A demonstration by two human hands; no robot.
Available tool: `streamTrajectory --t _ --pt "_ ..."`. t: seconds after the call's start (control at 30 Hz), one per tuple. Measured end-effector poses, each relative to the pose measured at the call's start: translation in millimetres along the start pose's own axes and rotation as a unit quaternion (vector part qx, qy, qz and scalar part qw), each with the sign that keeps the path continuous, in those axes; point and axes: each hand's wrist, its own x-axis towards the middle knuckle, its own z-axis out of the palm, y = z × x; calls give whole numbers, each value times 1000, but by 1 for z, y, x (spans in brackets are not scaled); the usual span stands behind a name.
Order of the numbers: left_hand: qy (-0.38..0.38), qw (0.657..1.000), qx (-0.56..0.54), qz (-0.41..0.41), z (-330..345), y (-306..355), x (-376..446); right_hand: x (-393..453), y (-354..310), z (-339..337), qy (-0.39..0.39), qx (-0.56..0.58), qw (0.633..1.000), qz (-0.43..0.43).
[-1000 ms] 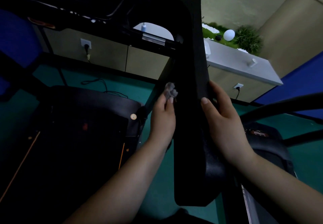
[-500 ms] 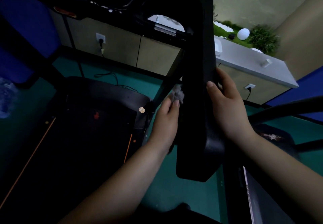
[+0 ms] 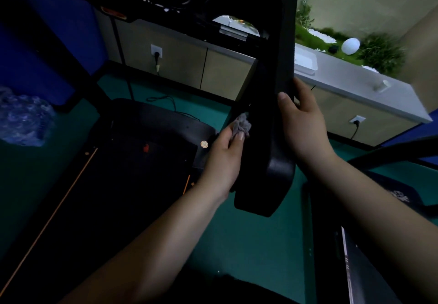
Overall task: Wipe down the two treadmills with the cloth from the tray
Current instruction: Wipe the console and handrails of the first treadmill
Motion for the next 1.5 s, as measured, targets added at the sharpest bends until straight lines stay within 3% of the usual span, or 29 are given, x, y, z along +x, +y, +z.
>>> streamTrajectory --t 0.13,0.27,0.47,0.57,0.73,0.93,1.03,1.23,1.37,1.5 --pt "36 999 13 22 -4 -8 -40 1 3 0 -1 27 1000 -7" --pt "66 990 95 77 -8 -6 -78 1 7 3 -9 48 999 1" --pt "139 939 213 233 23 -8 -117 4 15 0 -39 74 996 -3" --pt "169 929 243 220 29 7 -87 3 15 1 -44 88 995 -11" --pt "152 956 207 139 24 22 -64 3 15 1 -48 98 994 -26" --pt "190 939 215 188 21 -11 -115 4 15 0 -53 103 993 -25" --pt "174 944 200 194 28 6 -99 3 15 -2 -52 98 993 -27" --pt "87 977 155 120 25 44 -46 7 18 -1 -47 92 994 -19" --pt "60 974 194 98 11 36 -54 9 12 1 -35 45 998 -14" --pt "-10 963 225 147 -12 30 -52 15 1 7 -6 -35 999 -6"
